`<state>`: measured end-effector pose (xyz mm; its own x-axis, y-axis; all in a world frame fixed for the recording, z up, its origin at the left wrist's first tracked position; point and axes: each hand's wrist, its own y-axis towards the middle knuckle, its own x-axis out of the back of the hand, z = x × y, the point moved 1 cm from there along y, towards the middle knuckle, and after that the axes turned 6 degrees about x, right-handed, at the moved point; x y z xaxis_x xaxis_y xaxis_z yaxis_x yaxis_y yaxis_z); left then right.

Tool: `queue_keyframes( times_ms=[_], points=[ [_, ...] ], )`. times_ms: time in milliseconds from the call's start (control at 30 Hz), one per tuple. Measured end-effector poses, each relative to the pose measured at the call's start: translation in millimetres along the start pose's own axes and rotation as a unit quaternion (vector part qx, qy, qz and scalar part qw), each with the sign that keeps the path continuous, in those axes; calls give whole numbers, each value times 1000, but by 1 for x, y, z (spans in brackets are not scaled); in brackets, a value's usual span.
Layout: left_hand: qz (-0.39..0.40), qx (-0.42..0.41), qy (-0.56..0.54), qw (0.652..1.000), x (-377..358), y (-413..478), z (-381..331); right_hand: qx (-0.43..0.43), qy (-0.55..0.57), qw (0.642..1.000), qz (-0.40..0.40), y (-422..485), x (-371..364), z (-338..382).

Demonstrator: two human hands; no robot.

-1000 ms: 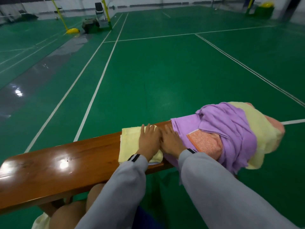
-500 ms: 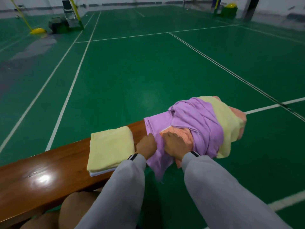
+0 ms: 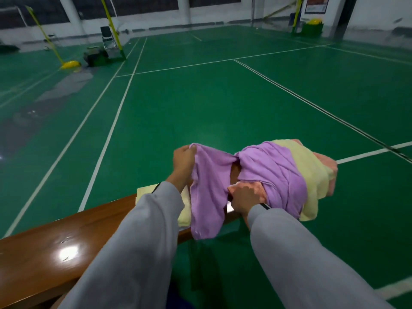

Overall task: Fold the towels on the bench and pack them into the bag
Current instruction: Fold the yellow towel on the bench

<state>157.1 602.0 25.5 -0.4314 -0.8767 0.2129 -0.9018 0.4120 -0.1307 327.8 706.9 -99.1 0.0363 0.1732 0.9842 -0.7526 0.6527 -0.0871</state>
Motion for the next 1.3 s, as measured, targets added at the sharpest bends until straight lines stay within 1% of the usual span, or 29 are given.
queue_keyframes(
  times_ms=[67,100,133,167,200,233,267,300,333,400,467,533,567,633,700,767,800,833,867,967,1033,1067,1100,1133,1167,1200,1233,1267,1300],
  points=[
    [54,27,-114,992,3,-7,-24,-41,132,990,-40,-13,17,13],
    [79,29,-151,985,4,-12,-37,-76,231,968,-57,-16,21,17],
    [104,26,-171,979,4,-16,-48,-118,362,924,-43,-20,26,24],
    [125,20,-179,976,4,-21,-59,-164,514,842,-3,-23,28,30],
    [144,11,-180,973,4,-24,-68,-196,644,737,65,-24,27,38],
    [163,3,-181,970,4,-28,-76,-208,724,647,114,-28,32,47],
    [184,-2,-184,966,5,-32,-84,-205,772,583,147,-29,40,58],
    [207,-2,-190,960,6,-35,-90,-194,808,534,156,-27,45,66],
    [228,0,-194,954,10,-37,-96,-194,830,497,163,-28,55,77],
    [258,11,-216,942,19,-37,-102,-145,864,436,205,-24,72,92],
    [268,19,-239,933,34,-28,-100,-92,879,429,185,-14,90,100],
    [254,19,-251,934,54,-19,-96,-36,869,470,149,-1,122,106],
    [247,23,-254,935,65,-14,-93,-30,875,464,136,10,143,108],
    [215,29,-256,942,89,-1,-87,-9,873,484,56,34,188,104],
    [175,25,-257,950,107,18,-81,28,895,445,8,58,226,97],
    [140,3,-239,961,119,35,-77,74,919,388,8,71,245,87],
    [128,-2,-225,966,122,38,-75,76,934,349,23,72,246,82],
    [116,-1,-207,971,124,41,-70,79,937,340,31,68,241,78],
    [110,13,-201,973,125,39,-67,65,937,343,36,66,230,76],
    [108,70,-277,952,118,43,-50,-29,896,437,71,68,186,76],
    [113,78,-293,946,114,41,-50,-40,858,502,104,67,183,81],
    [104,69,-301,945,114,40,-56,-32,850,516,101,70,187,82],
    [95,54,-327,939,116,41,-63,-22,854,514,78,72,196,81],
    [86,40,-360,928,119,40,-71,-7,876,480,43,75,206,77],
    [82,32,-398,913,124,41,-76,22,903,430,11,74,215,73],
    [91,31,-429,898,129,41,-75,57,922,383,5,73,218,70],
    [113,32,-445,888,134,41,-69,75,925,373,13,69,216,68],
    [138,34,-438,888,137,40,-61,82,915,393,40,67,207,65],
    [169,42,-418,892,137,38,-51,79,892,437,82,64,193,64]
  ],
)
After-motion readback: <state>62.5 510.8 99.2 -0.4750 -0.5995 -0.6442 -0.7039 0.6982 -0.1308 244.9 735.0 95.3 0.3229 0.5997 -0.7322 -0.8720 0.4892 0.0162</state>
